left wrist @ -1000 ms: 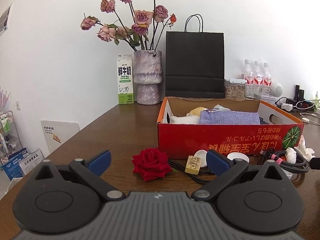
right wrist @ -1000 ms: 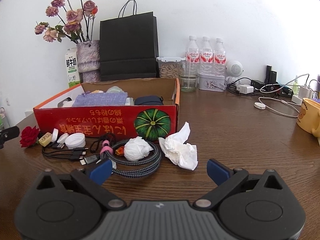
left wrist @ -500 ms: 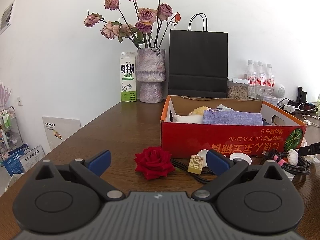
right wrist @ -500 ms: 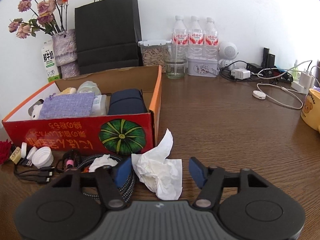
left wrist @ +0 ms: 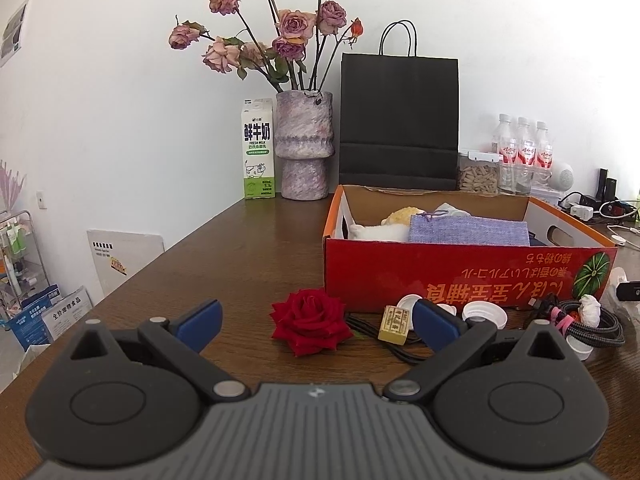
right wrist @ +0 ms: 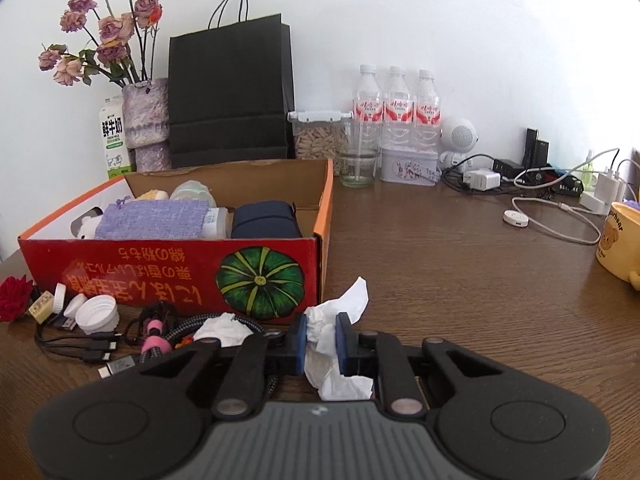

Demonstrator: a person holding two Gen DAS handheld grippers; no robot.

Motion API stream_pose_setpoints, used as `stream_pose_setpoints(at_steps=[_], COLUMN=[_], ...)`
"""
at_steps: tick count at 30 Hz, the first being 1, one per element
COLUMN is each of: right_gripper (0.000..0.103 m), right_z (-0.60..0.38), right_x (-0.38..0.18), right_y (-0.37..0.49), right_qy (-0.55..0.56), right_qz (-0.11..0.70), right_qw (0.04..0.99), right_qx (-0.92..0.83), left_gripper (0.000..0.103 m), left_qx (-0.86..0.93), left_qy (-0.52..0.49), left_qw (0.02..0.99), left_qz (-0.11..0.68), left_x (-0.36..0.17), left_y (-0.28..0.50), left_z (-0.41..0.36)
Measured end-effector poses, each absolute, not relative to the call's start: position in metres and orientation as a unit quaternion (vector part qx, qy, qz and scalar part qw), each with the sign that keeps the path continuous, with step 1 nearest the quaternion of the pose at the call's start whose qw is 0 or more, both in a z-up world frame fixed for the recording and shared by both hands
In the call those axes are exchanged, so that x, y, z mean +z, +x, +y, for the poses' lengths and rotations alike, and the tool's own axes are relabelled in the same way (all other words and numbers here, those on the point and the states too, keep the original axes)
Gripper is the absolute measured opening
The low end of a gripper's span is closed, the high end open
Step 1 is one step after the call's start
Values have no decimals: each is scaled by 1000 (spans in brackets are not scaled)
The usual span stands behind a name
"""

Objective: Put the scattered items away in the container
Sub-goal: 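Grasp the crumpled white tissue with the right tool while the left tool grasps the red rose, then carry the rose and tissue into the box and open both tools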

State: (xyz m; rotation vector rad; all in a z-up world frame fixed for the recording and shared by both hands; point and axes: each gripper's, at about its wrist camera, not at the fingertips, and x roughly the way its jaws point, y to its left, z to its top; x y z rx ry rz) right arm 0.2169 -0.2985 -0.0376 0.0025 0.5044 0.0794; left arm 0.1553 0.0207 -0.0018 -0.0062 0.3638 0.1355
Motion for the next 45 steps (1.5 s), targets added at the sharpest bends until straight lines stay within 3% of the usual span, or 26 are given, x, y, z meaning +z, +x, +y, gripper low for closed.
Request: stream_pose_setpoints(at_steps=[8,24,26,31,34,39,45], right_gripper=[14,14,14,14,14,14,14], right_z=[-290,-289,-288,-287,-287,-287,-288], right_x=[-31,-33,-33,-33,-33,-33,-32], right_y=[195,197,197,198,199,199,196], right_qy=[-8,-12,-14,-17,-18,-18,-17], right_qz=[218,229,230,232,234,232,225], right_qw=[974,972,971,971,971,971,973], right_qx=[61,58,58,57,57,56,53], left_gripper=[103,102,95,60,49,41,39], left_qx=[70,82,74,67,60,58,72], left_qy=[-14,-65,-76,-83,-81,-75,-88], left_qw=[976,955,953,949,949,951,952], left_qz=[208,277,283,296,300,293,283], left_x=[-4,-18,-19,-22,-22,-20,-19], left_y=[169,228,230,233,235,232,228], left_z=[27,54,56,58,56,54,59])
